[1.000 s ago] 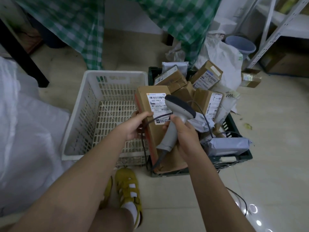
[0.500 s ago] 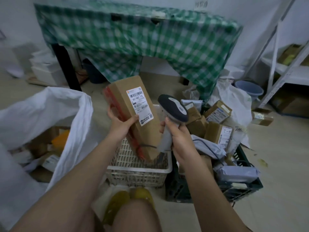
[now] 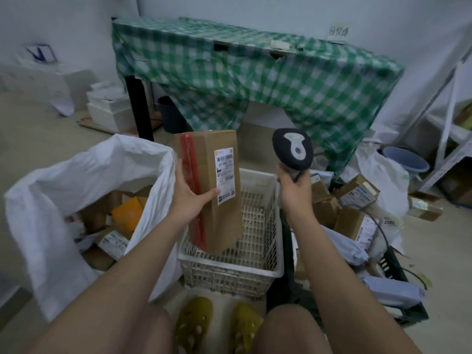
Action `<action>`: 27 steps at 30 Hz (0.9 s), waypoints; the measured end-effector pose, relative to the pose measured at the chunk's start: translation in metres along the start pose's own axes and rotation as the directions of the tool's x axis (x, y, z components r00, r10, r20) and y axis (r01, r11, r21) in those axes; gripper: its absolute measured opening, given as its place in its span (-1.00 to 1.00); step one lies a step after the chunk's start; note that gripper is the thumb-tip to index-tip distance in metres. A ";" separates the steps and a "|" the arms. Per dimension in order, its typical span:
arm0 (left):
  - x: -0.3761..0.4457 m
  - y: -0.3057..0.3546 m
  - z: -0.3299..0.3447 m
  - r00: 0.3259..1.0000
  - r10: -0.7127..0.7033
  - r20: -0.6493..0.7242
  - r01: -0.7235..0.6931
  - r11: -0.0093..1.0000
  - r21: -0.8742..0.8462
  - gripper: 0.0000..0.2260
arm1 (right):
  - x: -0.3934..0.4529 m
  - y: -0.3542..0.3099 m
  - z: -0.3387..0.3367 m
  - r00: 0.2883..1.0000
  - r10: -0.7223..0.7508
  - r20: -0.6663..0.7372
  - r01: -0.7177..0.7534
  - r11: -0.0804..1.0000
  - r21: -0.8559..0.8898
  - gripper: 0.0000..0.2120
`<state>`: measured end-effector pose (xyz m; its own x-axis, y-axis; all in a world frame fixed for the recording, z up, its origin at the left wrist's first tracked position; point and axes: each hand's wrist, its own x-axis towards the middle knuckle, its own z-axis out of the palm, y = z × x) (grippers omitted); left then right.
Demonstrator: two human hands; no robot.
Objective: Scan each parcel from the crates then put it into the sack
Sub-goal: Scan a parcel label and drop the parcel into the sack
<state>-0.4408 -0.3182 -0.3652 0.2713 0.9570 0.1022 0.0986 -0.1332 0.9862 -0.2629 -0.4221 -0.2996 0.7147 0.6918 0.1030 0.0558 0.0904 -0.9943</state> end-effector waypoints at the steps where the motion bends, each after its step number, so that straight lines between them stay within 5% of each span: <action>1: -0.002 -0.004 -0.001 1.000 -0.020 0.016 0.020 1.000 -0.016 0.03 | 0.002 0.005 0.005 0.999 0.051 0.010 -0.051 0.999 0.006 -0.51; 6: -0.009 -0.022 0.001 0.984 -0.123 0.130 0.126 0.992 -0.017 -0.08 | -0.014 0.052 0.024 0.974 0.228 0.004 -0.228 0.973 0.026 -0.55; 11: -0.013 -0.047 -0.002 0.954 -0.232 0.189 0.238 0.971 -0.008 -0.11 | -0.018 0.090 0.030 0.972 0.233 0.016 -0.233 0.972 -0.006 -0.59; 18: -0.017 -0.064 -0.003 0.914 -0.329 0.236 0.347 0.937 -0.040 -0.11 | -0.012 0.107 0.035 0.981 0.191 -0.021 -0.192 0.972 -0.138 -0.25; 27: -0.024 -0.063 -0.001 0.881 -0.386 0.273 0.398 0.917 0.013 -0.05 | -0.016 0.106 0.025 0.966 0.248 0.071 -0.239 0.964 -0.116 -0.46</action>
<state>-0.4549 -0.3327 -0.4294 0.4623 0.8244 -0.3266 0.2109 0.2555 0.9435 -0.2859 -0.4052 -0.4063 0.6550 0.7415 -0.1455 -0.0361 -0.1616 -0.9862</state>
